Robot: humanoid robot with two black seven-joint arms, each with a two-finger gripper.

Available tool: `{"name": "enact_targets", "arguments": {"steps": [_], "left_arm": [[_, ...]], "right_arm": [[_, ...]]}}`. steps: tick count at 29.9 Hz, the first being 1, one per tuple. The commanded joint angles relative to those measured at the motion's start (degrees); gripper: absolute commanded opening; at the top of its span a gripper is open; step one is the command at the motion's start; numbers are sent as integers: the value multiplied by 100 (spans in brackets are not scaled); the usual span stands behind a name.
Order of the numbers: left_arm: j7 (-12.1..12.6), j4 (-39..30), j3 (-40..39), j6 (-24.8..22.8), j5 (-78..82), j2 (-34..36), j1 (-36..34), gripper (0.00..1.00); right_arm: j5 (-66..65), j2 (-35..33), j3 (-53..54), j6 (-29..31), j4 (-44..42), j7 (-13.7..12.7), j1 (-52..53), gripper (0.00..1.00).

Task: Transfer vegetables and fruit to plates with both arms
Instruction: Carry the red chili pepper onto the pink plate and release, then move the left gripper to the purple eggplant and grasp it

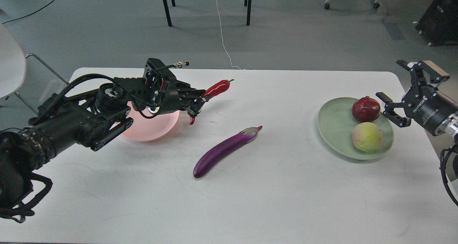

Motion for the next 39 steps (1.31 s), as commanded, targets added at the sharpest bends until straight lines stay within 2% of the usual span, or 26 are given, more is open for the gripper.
{"name": "enact_targets", "arguments": {"steps": [1,6,11,18,24,28,33,36,39], "left_arm": [[0,-82,35,-16,-29,570,68,15],[0,-21,193,-25,-47,1159,287,16],[0,23,193,1,-21,1319,656,26],[0,252,149,36,-56,1292,798,88],[0,24,114,230,-38,1266,675,96],[0,-1134,105,353,-47,1406,446,96],[0,-2655,122,160,23,1389,288,97],[0,-3096,158,-86,207,1127,296,97],[0,-3106,184,-218,689,705,349,97]], "right_arm": [[-1,18,2,4,2,0,0,98],[-1,27,-7,4,2,0,0,98],[-1,27,-7,4,2,0,-9,98],[-1,18,-16,12,2,0,-9,98],[-1,9,-16,13,2,0,-26,98],[-10,18,-16,13,2,0,-26,98],[-10,18,-16,13,2,0,-35,98],[-10,9,-16,13,2,0,-44,98],[-10,9,-16,13,2,0,-114,98]]}}
